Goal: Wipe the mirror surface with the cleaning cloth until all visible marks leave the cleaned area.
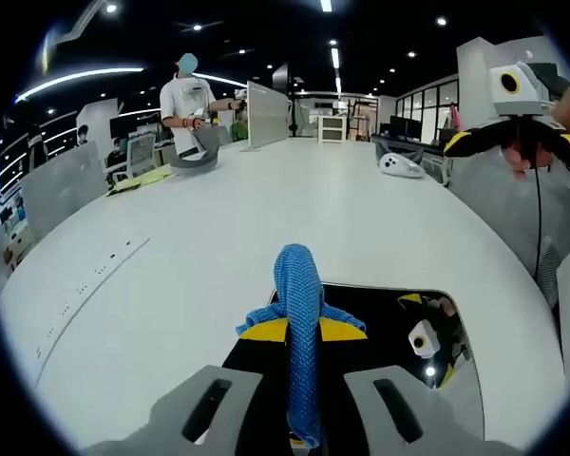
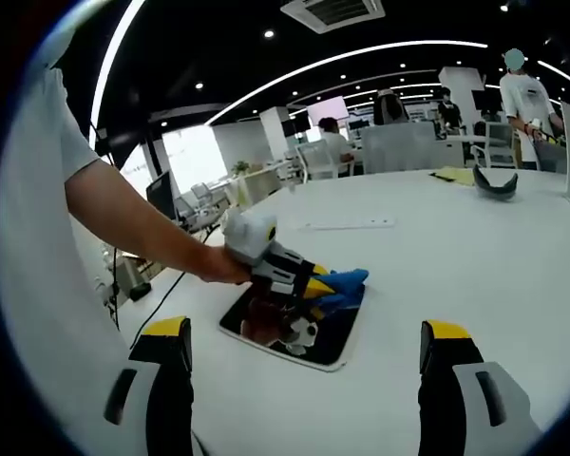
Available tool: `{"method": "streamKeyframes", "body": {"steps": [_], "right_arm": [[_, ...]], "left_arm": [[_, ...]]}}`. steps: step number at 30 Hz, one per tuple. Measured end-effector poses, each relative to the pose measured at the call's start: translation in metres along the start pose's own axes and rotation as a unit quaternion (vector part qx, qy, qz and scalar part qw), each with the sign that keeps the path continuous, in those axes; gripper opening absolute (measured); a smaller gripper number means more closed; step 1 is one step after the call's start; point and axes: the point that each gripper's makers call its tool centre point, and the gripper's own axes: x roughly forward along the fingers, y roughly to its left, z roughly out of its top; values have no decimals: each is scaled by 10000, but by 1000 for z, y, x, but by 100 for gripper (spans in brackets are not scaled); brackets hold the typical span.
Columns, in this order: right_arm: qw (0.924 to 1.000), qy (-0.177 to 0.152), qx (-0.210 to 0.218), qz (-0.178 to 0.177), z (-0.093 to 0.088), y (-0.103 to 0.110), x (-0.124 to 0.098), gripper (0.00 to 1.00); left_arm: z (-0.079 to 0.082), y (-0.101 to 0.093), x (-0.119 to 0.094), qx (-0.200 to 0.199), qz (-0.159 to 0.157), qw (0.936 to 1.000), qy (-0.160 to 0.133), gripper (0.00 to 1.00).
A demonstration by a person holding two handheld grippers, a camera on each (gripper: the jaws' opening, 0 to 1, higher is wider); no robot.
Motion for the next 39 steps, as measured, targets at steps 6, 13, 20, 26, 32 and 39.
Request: {"method": "streamKeyframes", "body": {"steps": [6, 13, 20, 26, 32, 39], "right_arm": [[10000, 43, 45, 39, -2, 1, 0, 100], [9999, 72, 74, 38, -3, 1, -1, 100], [10000, 71, 42, 52, -1, 1, -1, 100], [10000, 51, 43, 46, -1, 1, -2, 100], [9999, 75, 74, 43, -3, 1, -1, 100], [9999, 114, 82, 37, -6, 1, -3, 100]], "left_arm": [[-1, 6, -2, 22, 89, 10000, 38, 7], [-1, 11, -2, 36, 116, 9999, 84, 7], [-2, 20, -4, 9, 195, 9997, 152, 8], [-4, 28, -6, -23, 363, 9989, 299, 9], [-4, 27, -5, 285, 539, 9972, 430, 8], [-4, 26, -6, -55, 737, 9964, 423, 7]]}}
